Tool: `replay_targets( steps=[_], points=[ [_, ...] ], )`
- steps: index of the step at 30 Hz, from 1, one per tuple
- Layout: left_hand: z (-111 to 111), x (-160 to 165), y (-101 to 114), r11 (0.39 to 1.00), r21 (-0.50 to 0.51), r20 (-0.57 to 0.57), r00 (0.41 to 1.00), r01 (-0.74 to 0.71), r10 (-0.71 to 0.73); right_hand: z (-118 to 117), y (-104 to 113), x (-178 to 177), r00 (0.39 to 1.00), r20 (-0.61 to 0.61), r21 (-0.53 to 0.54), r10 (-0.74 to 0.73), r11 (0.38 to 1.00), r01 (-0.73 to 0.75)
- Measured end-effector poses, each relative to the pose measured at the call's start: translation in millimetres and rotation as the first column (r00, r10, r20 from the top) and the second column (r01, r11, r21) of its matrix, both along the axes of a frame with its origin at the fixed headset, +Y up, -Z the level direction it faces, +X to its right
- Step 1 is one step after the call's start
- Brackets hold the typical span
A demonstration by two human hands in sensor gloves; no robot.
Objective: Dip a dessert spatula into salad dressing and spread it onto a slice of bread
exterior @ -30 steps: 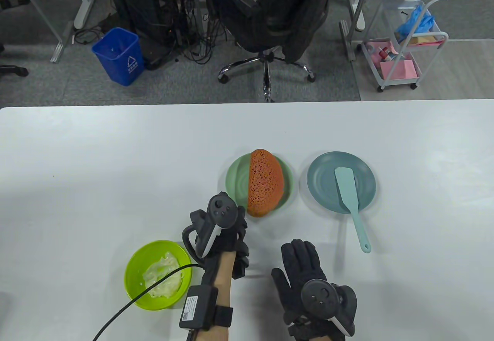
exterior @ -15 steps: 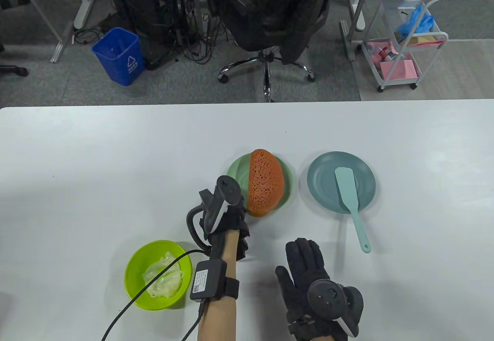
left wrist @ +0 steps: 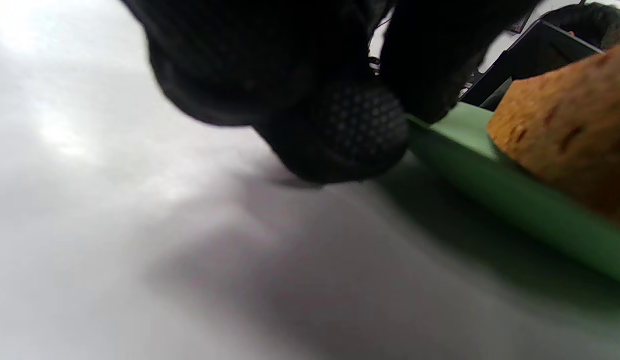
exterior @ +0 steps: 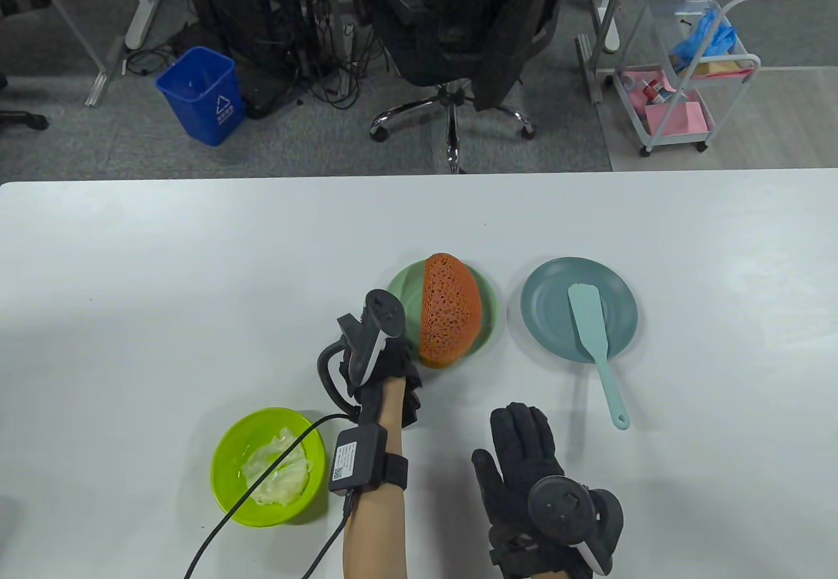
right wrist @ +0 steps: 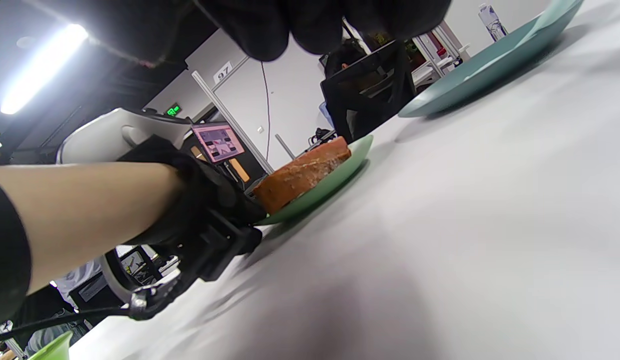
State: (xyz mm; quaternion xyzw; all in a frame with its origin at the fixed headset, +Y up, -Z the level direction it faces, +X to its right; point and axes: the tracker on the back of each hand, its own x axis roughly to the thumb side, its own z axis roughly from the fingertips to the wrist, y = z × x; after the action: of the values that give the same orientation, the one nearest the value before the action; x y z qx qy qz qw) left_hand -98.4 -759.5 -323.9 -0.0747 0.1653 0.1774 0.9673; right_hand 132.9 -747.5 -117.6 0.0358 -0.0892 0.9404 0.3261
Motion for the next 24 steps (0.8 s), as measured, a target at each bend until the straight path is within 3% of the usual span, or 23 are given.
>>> replay_targets(
  steps=[11,24],
  points=[
    [11.0,6.8,4.1,0.998,-0.049,0.035,0.999,0.030,-0.029,-4.4,-1.5,-0.1,1.000,0.008,-0.017,-0.004,1.000,0.004],
    [84.1,9.6,5.6,0.997,-0.076,0.059,0.998,0.027,-0.023,-7.6,-2.3,1.1,1.000,0.024,-0.034,0.000,0.999,0.000]
  ],
)
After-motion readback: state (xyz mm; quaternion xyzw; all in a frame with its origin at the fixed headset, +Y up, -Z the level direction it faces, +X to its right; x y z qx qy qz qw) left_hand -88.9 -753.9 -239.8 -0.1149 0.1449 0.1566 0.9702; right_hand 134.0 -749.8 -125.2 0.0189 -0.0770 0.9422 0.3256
